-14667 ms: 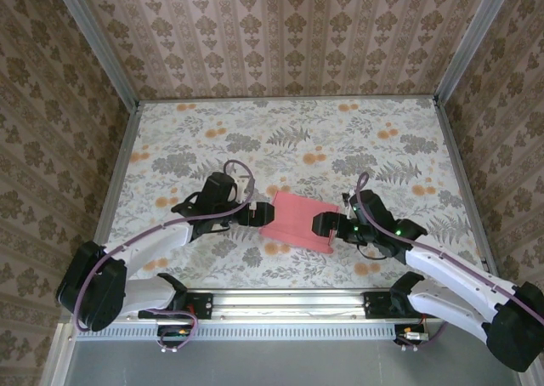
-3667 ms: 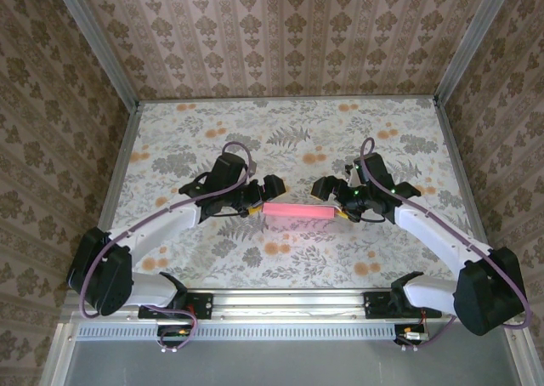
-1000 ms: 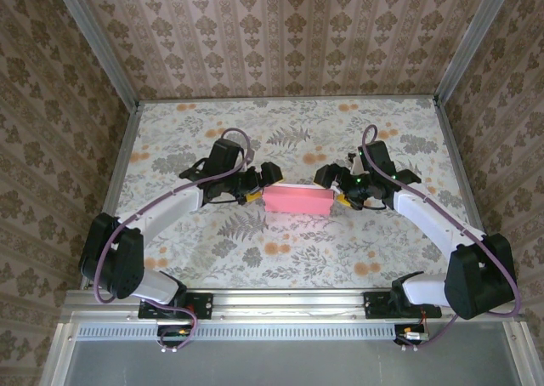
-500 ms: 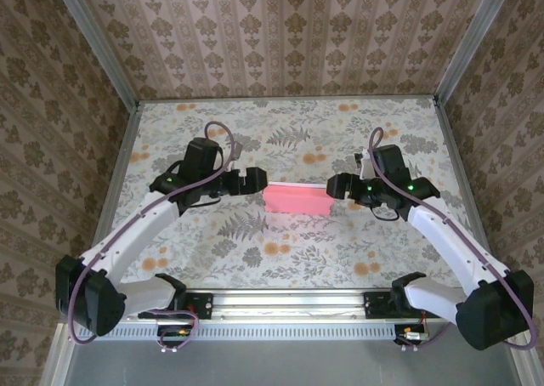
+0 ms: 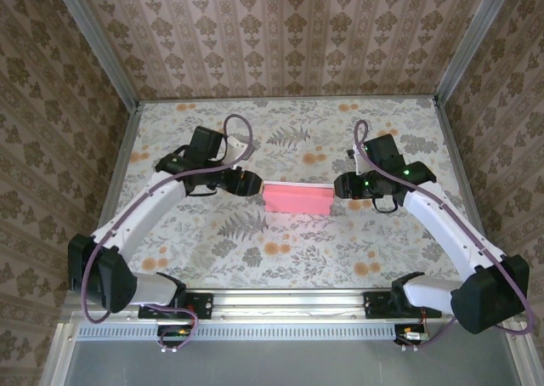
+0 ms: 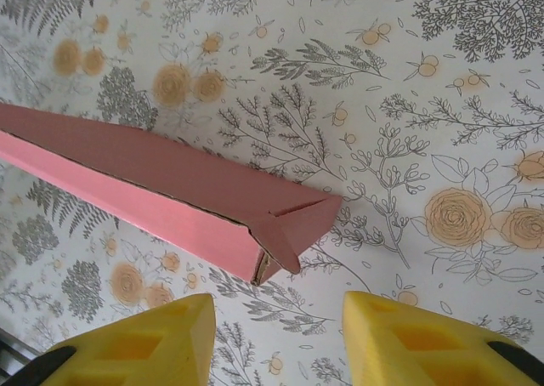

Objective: Fold the paper box

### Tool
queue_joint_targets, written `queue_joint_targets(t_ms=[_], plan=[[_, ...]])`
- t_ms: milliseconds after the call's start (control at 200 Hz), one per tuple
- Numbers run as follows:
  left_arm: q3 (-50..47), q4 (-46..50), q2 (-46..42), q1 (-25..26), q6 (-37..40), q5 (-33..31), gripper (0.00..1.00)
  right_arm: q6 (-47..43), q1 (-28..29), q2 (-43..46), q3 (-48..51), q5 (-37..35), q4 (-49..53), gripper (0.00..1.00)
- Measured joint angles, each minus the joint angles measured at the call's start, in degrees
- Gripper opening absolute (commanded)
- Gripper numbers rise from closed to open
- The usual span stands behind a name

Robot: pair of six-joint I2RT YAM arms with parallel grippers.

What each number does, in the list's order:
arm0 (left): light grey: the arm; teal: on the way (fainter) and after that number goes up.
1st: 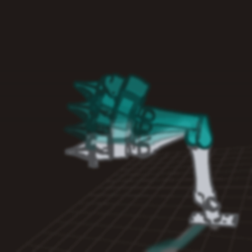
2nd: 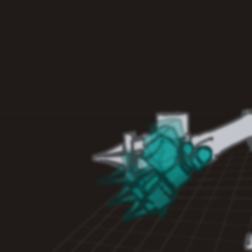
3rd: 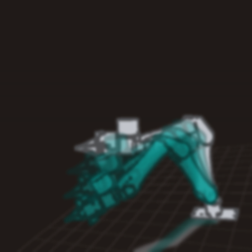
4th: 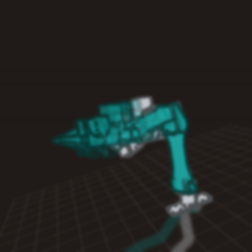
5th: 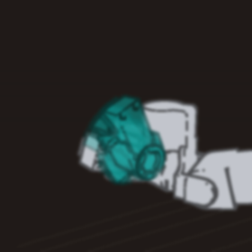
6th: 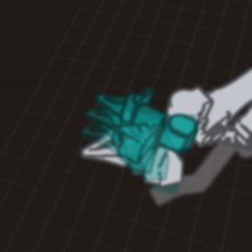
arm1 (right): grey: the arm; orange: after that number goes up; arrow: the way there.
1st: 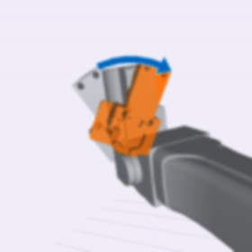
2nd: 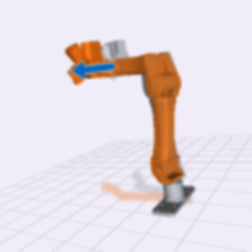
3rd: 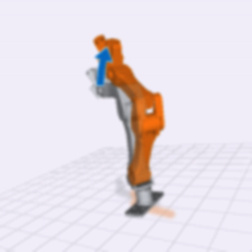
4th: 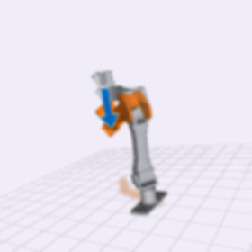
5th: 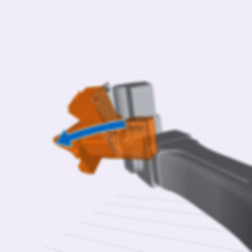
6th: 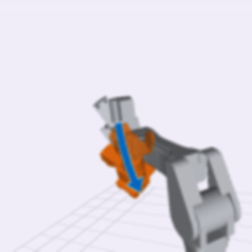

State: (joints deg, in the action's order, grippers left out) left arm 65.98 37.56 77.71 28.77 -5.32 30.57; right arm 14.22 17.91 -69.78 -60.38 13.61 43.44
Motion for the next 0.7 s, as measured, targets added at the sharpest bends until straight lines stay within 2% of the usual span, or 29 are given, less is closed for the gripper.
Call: queue_joint_targets(t_ms=[310,700], plan=[[4.02,2.58,4.74,0.00,5.18,3.26,0.46,-2.32,0.63,-3.30,-1.77,-0.02,0.52,0.39],[4.85,3.82,8.37,0.00,6.62,4.35,0.35,-2.58,1.40,-5.38,-1.84,-0.13,0.48,0.31]])
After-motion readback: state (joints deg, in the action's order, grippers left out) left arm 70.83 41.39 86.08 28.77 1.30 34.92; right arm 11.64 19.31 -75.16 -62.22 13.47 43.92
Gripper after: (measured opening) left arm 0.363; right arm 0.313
